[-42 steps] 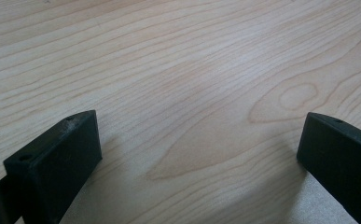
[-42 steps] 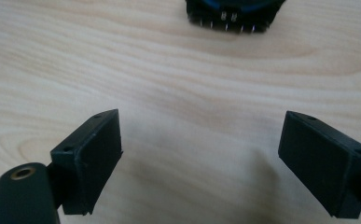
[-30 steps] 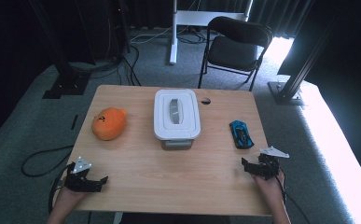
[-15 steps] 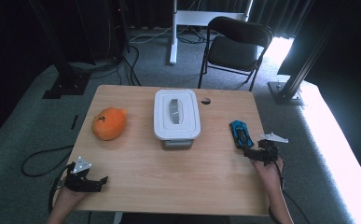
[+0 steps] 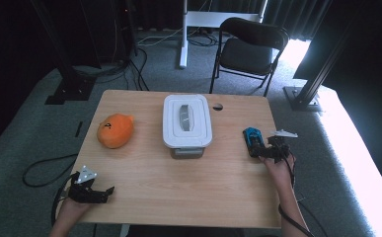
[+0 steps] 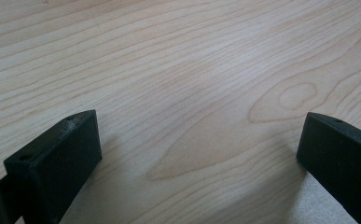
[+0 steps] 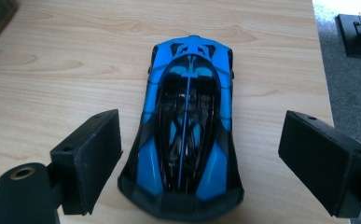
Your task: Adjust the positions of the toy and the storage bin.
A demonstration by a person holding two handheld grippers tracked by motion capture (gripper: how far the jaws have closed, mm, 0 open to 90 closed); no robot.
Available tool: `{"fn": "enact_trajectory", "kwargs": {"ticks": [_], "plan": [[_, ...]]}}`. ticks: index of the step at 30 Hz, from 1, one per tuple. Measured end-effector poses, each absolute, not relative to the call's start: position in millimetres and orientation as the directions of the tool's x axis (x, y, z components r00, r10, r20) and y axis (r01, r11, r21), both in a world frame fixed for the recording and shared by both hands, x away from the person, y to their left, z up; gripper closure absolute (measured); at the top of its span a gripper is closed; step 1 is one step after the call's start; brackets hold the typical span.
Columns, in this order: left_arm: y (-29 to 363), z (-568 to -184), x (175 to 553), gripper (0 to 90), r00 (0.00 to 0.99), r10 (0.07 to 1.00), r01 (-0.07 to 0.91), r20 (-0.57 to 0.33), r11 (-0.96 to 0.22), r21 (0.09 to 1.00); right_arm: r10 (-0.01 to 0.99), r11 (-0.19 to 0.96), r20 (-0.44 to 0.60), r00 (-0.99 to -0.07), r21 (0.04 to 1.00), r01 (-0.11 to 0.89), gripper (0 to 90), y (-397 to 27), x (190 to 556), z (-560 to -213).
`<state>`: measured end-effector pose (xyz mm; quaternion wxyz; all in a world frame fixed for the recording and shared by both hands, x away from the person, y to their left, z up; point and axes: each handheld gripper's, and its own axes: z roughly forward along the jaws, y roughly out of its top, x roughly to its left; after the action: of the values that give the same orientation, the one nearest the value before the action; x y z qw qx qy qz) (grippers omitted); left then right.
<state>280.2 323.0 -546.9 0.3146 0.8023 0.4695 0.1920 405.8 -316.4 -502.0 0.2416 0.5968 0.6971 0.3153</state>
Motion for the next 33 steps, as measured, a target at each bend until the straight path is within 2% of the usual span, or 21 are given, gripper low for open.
{"fn": "enact_trajectory", "kwargs": {"ticks": [19, 27, 33], "plan": [[323, -547, 280, 0.2, 0.486, 0.874, 0.633, 0.013, -0.361, 0.685, 0.987, 0.114, 0.015, -0.162, 0.646, 0.755, 12.5, -305, 454, -517], [323, -547, 280, 0.2, 0.487, 0.874, 0.632, 0.012, -0.361, 0.686, 0.985, 0.151, -0.026, -0.171, 0.619, 0.77, 14.0, -299, 462, -526], [323, -547, 280, 0.2, 0.487, 0.874, 0.632, 0.012, -0.361, 0.686, 0.984, 0.151, -0.019, -0.175, 0.602, 0.784, 17.4, -297, 465, -531]]}}
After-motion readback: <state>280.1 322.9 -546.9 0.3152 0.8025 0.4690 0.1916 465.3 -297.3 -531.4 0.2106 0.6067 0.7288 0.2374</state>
